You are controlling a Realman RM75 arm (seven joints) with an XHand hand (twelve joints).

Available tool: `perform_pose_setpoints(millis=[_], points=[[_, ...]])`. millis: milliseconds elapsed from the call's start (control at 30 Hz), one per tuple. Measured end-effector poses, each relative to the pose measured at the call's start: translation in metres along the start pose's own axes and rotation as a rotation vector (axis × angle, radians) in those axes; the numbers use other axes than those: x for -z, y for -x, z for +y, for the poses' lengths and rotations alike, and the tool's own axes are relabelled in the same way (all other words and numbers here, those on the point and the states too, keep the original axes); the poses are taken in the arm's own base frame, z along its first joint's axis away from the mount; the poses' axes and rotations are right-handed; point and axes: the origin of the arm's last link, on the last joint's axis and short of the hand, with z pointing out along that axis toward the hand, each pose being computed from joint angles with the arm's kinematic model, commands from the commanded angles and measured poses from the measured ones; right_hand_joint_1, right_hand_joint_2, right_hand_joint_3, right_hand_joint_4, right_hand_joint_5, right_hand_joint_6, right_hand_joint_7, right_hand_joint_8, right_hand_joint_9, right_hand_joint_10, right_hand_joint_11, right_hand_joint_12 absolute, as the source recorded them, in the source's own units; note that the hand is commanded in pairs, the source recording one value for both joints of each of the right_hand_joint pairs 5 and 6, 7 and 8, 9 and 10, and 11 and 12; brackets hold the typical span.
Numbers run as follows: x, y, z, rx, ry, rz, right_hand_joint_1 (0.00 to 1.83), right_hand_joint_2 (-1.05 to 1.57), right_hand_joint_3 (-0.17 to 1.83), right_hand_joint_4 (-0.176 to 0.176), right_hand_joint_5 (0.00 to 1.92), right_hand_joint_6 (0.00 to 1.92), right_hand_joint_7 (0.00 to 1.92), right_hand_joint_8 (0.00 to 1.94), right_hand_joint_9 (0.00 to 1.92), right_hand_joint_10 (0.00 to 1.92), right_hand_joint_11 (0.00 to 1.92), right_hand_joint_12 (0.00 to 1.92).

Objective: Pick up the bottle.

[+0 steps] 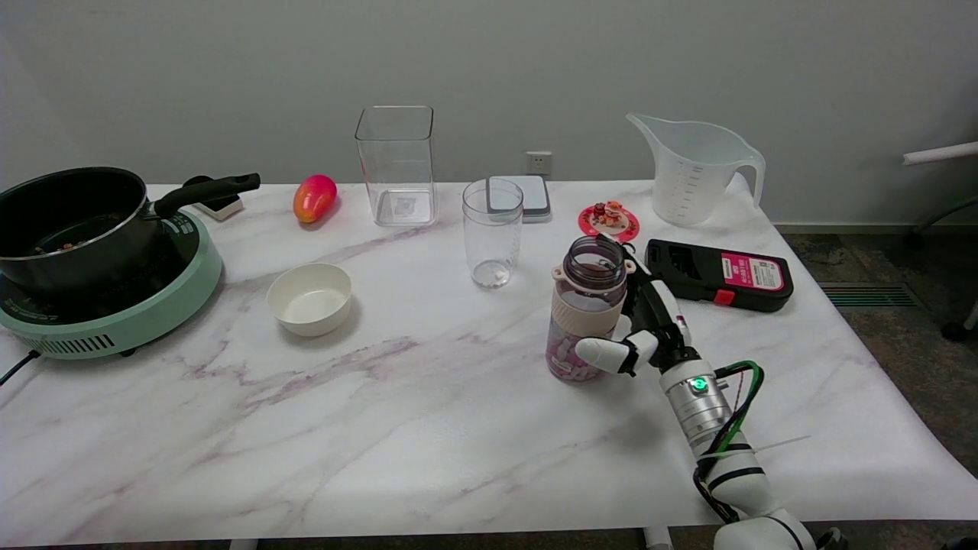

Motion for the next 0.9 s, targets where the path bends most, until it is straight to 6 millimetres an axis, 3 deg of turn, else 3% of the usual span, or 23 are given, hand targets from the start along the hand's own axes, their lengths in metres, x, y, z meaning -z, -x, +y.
perform_pose_setpoints(millis=[67, 233, 400, 533, 700, 767, 900], points=[[-0.002, 0.002, 0.000, -0.001, 0.003, -0.004, 1.16, -0.30, 0.81, 0.000, 0.21, 0.21, 0.58, 0.58, 0.55, 0.55, 0.54, 0.54], [-0.005, 0.007, 0.001, -0.005, 0.008, -0.013, 1.25, -0.05, 1.05, 0.000, 0.23, 0.23, 0.59, 0.59, 0.56, 0.56, 0.53, 0.53], [-0.008, 0.010, 0.001, -0.008, 0.009, -0.018, 1.32, 0.19, 0.89, 0.000, 0.26, 0.26, 0.60, 0.60, 0.59, 0.59, 0.66, 0.66], [-0.009, 0.012, 0.001, -0.010, 0.012, -0.022, 1.38, 0.45, 0.83, 0.000, 0.33, 0.33, 0.64, 0.64, 0.80, 0.80, 0.79, 0.79], [-0.011, 0.013, 0.001, -0.014, 0.015, -0.023, 1.42, 0.82, 0.70, 0.000, 0.64, 0.64, 0.91, 0.91, 1.04, 1.04, 0.88, 0.88], [-0.011, 0.014, 0.001, -0.014, 0.015, -0.024, 1.38, 0.94, 0.51, 0.000, 0.87, 0.87, 1.22, 1.22, 1.13, 1.13, 0.87, 0.87], [-0.011, 0.014, 0.001, -0.016, 0.016, -0.023, 1.33, 1.12, 0.56, 0.000, 1.26, 1.26, 1.55, 1.55, 1.43, 1.43, 1.10, 1.10]])
